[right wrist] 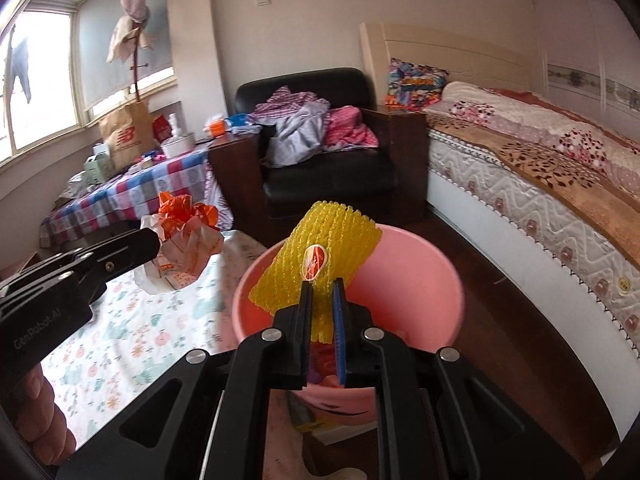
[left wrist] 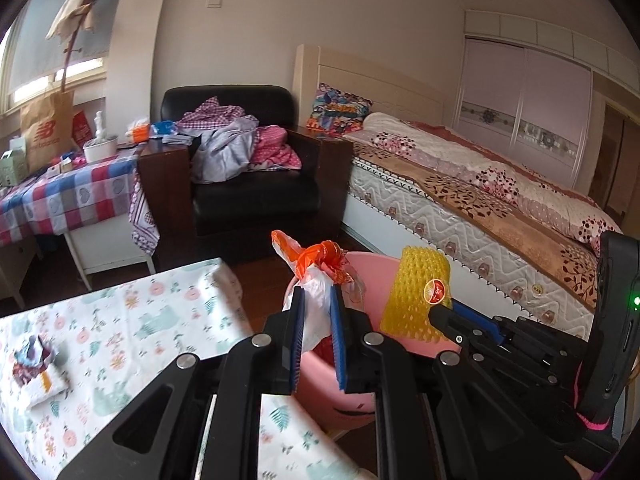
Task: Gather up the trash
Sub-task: 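Carry the foam net and plastic bag in both tools over the pink bucket, then open both tools inside the pink bucket to drop the net and bag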
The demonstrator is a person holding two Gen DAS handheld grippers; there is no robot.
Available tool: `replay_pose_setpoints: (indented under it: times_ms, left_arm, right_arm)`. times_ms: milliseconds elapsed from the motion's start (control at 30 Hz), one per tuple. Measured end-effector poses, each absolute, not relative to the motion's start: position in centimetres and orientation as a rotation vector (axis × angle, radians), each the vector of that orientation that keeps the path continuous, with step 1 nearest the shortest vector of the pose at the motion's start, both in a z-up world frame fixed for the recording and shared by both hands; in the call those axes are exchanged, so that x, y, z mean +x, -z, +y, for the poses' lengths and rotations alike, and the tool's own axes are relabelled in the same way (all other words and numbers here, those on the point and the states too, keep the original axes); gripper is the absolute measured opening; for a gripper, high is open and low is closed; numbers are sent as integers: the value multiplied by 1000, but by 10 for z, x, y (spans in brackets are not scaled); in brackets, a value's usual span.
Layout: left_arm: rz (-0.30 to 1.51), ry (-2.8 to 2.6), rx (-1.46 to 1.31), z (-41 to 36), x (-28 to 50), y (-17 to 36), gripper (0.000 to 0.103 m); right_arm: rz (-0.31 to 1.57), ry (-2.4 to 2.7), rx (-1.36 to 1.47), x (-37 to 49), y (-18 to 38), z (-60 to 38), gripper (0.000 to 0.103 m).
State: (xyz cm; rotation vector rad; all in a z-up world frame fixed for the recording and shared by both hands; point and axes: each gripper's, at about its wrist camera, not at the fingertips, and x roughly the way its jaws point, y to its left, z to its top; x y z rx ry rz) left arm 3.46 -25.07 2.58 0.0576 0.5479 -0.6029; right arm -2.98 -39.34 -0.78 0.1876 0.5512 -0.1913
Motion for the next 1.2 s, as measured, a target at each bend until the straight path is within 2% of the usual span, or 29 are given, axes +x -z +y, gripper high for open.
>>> replay_pose_setpoints:
  times_ms: [667, 1200]
  left_arm:
    - [704, 634, 147, -322, 69, 34, 12]
    - [773, 629, 178, -337, 78, 60, 13]
  right_arm:
    - [665, 259, 281, -3, 60, -440, 10]
    - [710, 263, 254, 11, 77, -439, 10]
